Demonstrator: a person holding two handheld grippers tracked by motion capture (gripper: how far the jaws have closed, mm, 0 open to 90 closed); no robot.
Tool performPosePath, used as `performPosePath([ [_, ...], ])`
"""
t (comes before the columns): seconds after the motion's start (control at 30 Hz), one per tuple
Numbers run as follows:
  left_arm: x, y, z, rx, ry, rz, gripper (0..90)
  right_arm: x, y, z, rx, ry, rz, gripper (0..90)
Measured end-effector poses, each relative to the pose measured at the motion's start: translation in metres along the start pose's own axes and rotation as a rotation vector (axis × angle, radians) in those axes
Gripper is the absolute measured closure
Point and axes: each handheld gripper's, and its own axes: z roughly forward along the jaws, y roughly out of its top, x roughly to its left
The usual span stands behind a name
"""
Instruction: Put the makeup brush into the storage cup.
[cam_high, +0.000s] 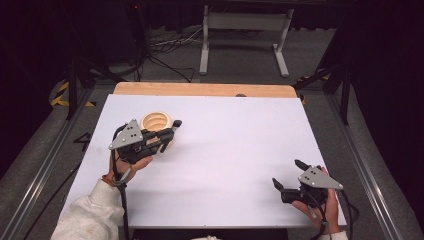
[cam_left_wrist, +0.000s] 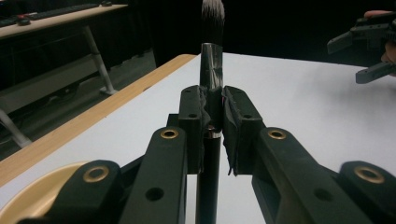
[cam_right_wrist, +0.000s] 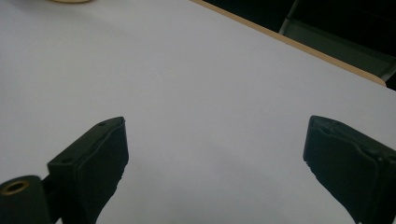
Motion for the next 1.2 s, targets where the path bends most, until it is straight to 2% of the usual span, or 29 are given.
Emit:
performPosePath([
  [0.33, 0.004, 0.006, 0.0, -0.036, 0.007, -0.015, 78.8, 0.0, 0.0, 0.001, 0.002, 0.002, 0.001, 7.5],
  [0.6, 0.009, 0.012, 0.002, -0.092, 0.019, -0.039, 78.8, 0.0, -0.001, 0.002, 0.007, 0.0, 0.001, 7.5],
  [1.2, 0.024, 0.018, 0.003, -0.143, 0.053, -0.054, 78.7, -0.001, -0.002, 0.002, 0.006, -0.002, 0.004, 7.5],
])
